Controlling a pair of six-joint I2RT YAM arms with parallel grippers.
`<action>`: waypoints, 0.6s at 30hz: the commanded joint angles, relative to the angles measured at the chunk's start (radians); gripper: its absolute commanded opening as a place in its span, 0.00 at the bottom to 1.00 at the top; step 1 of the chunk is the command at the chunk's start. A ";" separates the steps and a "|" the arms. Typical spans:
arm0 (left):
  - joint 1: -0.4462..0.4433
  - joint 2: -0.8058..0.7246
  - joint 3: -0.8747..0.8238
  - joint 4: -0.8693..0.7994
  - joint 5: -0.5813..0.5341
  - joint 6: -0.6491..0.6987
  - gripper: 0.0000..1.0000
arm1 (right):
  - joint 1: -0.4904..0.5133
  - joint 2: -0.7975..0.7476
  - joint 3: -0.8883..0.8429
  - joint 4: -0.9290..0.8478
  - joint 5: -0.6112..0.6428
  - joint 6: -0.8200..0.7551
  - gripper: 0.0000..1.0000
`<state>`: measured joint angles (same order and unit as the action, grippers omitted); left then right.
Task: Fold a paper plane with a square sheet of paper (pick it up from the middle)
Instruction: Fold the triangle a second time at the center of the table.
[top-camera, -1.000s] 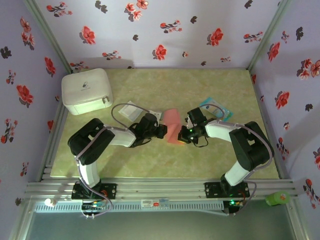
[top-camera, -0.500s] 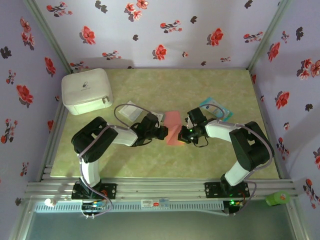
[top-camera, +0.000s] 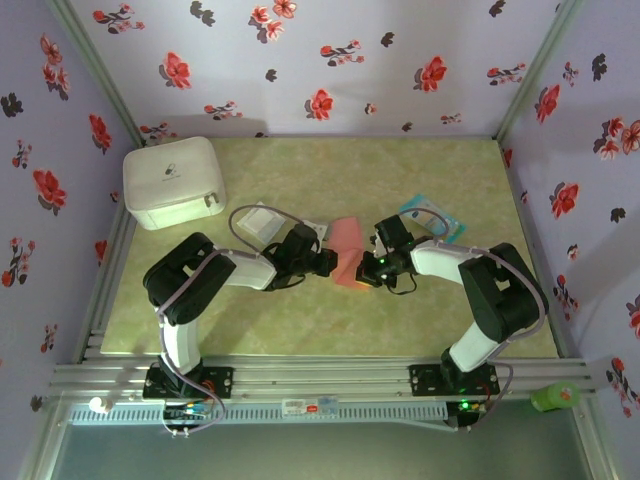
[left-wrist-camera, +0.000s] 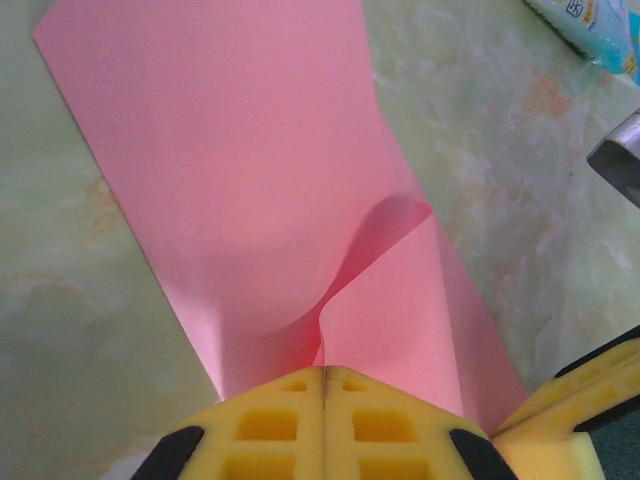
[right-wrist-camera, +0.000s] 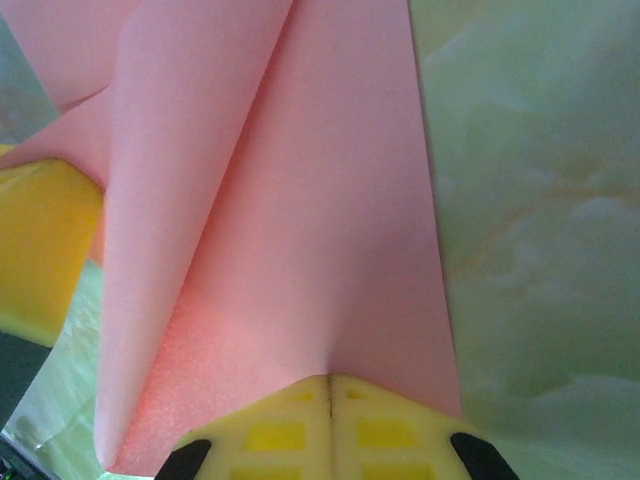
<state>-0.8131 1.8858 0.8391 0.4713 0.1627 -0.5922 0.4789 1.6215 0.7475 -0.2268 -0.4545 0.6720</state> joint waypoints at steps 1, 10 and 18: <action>0.009 0.022 0.008 -0.031 0.011 0.011 0.03 | 0.003 -0.002 -0.019 -0.087 0.050 -0.019 0.00; 0.009 0.034 0.004 -0.007 0.023 0.019 0.03 | 0.003 -0.009 -0.017 -0.088 0.048 -0.017 0.00; 0.009 0.043 0.009 0.014 0.036 0.025 0.03 | 0.003 -0.006 -0.021 -0.086 0.048 -0.017 0.00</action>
<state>-0.8120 1.9018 0.8391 0.4652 0.1791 -0.5919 0.4789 1.6173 0.7471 -0.2367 -0.4484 0.6724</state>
